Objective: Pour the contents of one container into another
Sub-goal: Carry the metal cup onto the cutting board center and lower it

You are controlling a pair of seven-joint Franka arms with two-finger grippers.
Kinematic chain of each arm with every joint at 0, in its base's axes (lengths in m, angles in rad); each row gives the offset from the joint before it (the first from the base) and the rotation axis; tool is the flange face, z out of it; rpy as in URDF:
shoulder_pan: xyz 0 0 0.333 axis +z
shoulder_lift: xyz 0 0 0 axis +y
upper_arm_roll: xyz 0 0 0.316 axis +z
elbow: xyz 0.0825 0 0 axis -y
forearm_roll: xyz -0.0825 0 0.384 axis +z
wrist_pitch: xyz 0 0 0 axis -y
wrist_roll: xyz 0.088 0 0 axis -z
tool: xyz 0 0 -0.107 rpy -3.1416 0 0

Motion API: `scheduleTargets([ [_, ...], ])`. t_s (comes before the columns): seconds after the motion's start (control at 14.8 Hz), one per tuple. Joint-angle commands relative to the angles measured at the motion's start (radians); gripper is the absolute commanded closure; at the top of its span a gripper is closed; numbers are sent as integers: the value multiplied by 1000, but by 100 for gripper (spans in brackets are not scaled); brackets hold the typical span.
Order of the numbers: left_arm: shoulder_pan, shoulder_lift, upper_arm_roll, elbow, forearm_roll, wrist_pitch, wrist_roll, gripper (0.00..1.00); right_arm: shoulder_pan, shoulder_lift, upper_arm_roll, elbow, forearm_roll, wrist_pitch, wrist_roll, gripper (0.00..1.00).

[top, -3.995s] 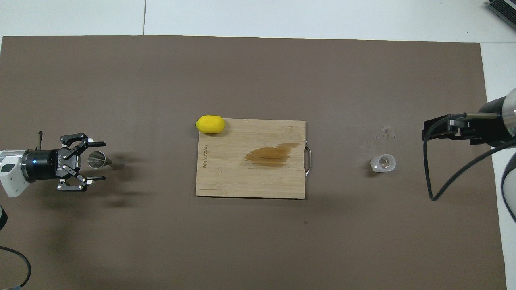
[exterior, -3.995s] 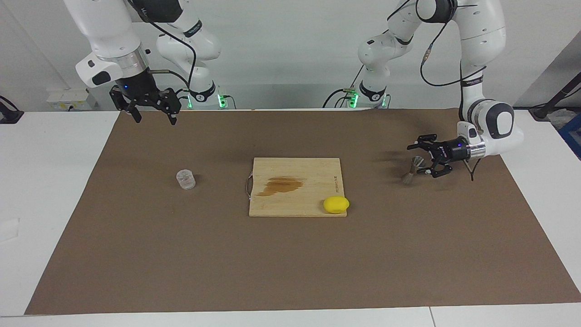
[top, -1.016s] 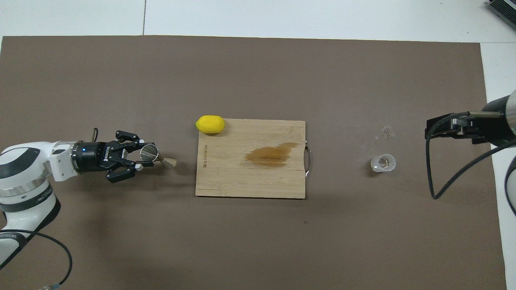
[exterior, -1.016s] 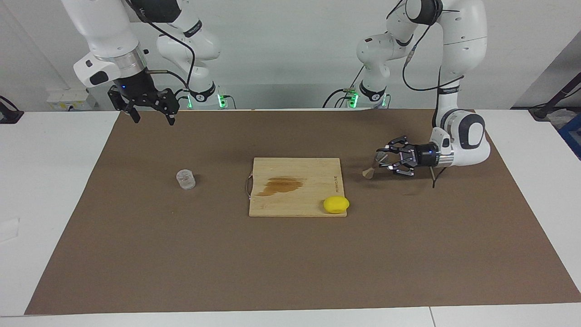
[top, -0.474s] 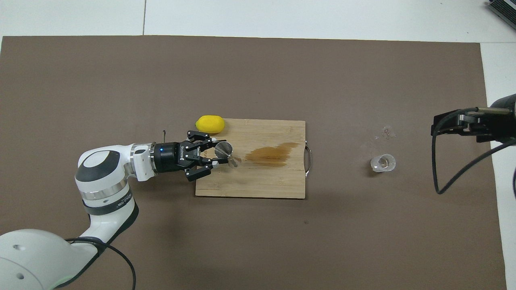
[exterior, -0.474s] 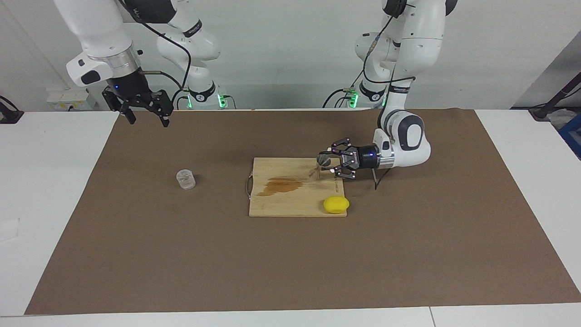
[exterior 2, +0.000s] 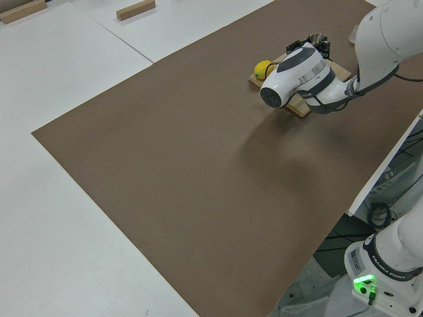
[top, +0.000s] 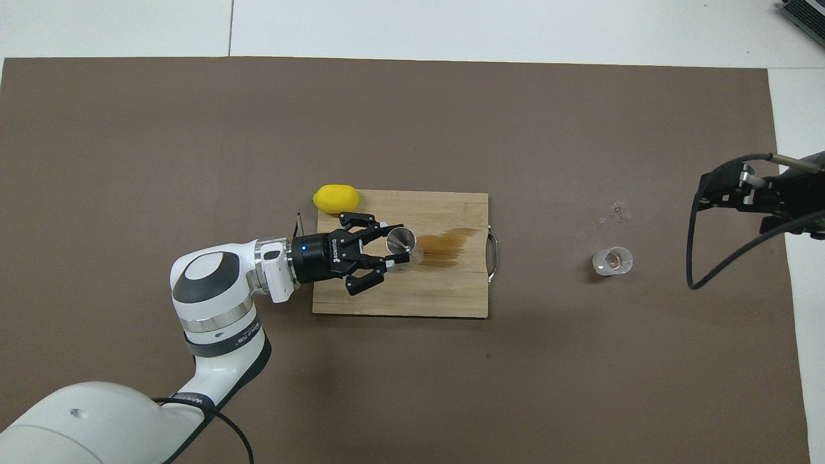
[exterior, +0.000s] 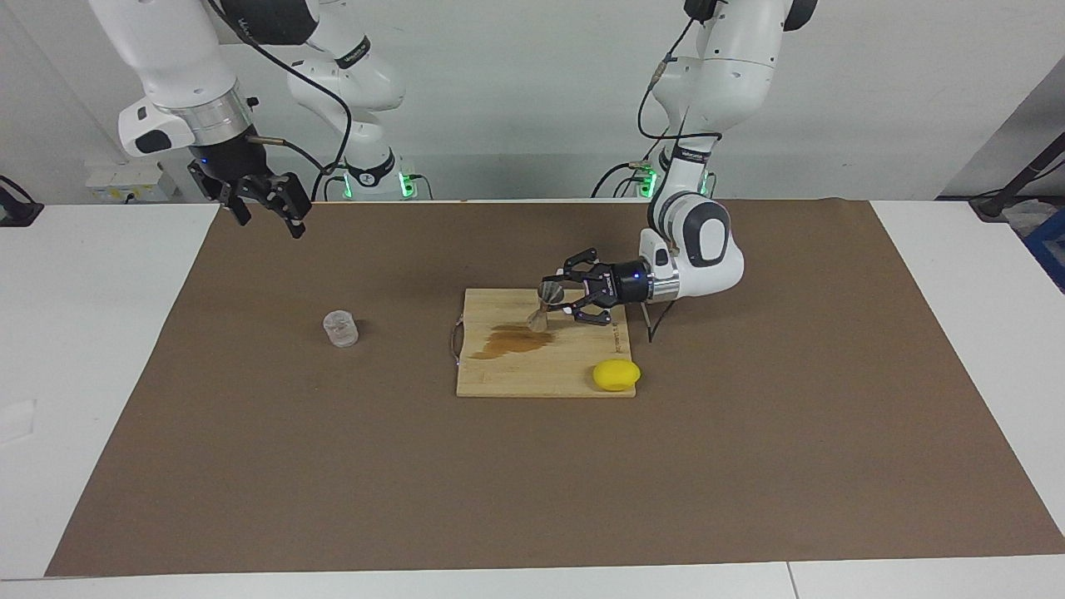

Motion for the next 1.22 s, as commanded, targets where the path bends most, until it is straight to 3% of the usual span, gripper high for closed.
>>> scheduleTargets([
  [0.0,-52,-22,16,-26,-42,54,47,85,-53,10,4,-22,66,6,135,7],
  [0.34,-69,-16,16,-29,-46,108,133,80,-92,53,4,-67,160,17,348,7],
  [0.41,-73,-16,16,-30,-46,111,136,79,-108,56,4,-87,195,34,390,11],
  [0.61,-80,-16,16,-33,-48,125,138,71,-129,62,4,-167,263,100,413,13],
  [0.81,-81,-14,16,-35,-48,140,138,55,-192,166,4,-197,401,114,447,14],
  [0.88,-84,-14,16,-35,-46,142,138,44,-194,185,4,-220,412,146,451,14],
  [1.02,-87,-14,17,-36,-48,142,138,31,-206,217,3,-245,482,190,496,10],
  [1.15,-86,-14,17,-38,-46,143,138,0,-220,237,3,-277,505,222,568,3],
])
